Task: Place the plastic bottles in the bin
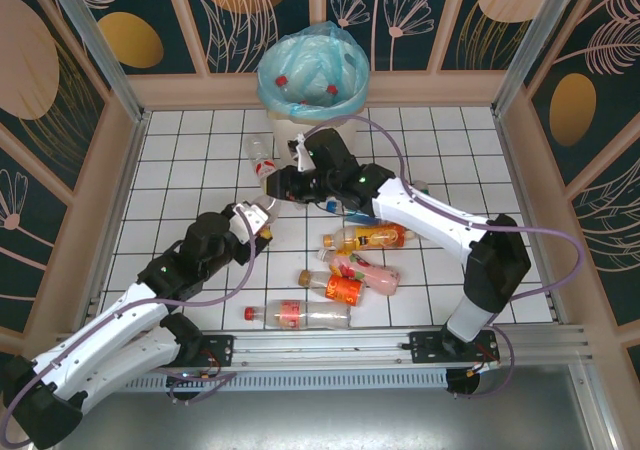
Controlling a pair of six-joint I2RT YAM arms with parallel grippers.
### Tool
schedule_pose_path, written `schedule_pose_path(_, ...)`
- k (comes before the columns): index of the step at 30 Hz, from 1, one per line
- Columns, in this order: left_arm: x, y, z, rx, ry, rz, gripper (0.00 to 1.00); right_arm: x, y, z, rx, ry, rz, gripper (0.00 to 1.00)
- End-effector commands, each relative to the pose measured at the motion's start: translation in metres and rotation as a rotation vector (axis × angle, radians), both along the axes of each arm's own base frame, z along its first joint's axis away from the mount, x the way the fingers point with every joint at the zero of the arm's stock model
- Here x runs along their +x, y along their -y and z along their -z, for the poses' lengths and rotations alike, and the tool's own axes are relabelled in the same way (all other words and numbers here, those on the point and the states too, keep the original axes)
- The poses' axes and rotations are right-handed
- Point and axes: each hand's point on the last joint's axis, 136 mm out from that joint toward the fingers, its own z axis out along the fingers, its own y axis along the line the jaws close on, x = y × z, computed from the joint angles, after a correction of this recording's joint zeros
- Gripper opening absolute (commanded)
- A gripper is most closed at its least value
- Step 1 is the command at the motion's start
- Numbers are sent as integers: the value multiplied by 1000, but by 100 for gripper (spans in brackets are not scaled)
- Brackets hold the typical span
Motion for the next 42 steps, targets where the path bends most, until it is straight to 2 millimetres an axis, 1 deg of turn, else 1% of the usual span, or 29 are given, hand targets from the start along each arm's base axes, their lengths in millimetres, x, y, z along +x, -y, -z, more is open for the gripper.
schedule_pose_path(1,14,-7,-63,-156,164,-97,88,19,-3,-66,16,224,25,3)
schedule_pose_path(3,15,-14,-83,-196,219,-133,97,34,3,-90,-31,335,71,2)
schedule_pose_path(4,14,-17,-95,-221,245,-142,99,43,7,-107,-46,404,97,2)
schedule_pose_path(5,12,-18,-106,-243,268,-143,98,50,9,-123,-55,462,118,1)
schedule_pose_path(7,10,-21,-130,-296,323,-148,98,67,16,-162,-82,597,190,1)
schedule_pose_path(9,10,-24,-150,-350,365,-162,99,82,27,-198,-107,709,277,0)
schedule_pose_path(10,10,-24,-157,-376,378,-167,99,89,32,-213,-120,756,320,0)
schedule_pose_path(12,11,-22,-166,-421,385,-164,99,100,47,-247,-143,859,420,0)
schedule_pose_path(13,12,-18,-167,-437,377,-150,98,105,56,-263,-156,910,477,0)
schedule_pose_path(15,11,-1,-169,-477,343,-83,99,116,77,-290,-208,1016,606,0)
schedule_pose_path(16,12,8,-168,-490,318,-48,98,121,88,-301,-244,1065,679,0)
schedule_pose_path(19,14,35,-161,-476,258,59,95,137,115,-318,-360,1167,846,0)
schedule_pose_path(22,21,45,-153,-445,238,77,94,154,129,-321,-406,1189,914,0)
schedule_pose_path(24,28,44,-152,-440,250,48,94,171,135,-314,-433,1184,931,0)
schedule_pose_path(25,31,43,-153,-440,257,39,94,177,138,-311,-448,1183,938,0)
schedule_pose_path(27,35,45,-152,-440,261,28,94,195,145,-294,-507,1157,953,0)
schedule_pose_path(31,43,46,-150,-445,235,-6,93,220,153,-257,-566,1073,922,0)
schedule_pose_path(33,46,45,-146,-451,224,-26,92,231,151,-237,-559,1022,880,0)
schedule_pose_path(36,50,42,-139,-459,208,-60,92,242,146,-213,-577,980,832,0)
schedule_pose_path(39,52,38,-133,-466,195,-97,92,251,140,-193,-589,950,783,0)
schedule_pose_path(42,54,31,-126,-475,177,-145,92,263,138,-170,-587,904,748,1)
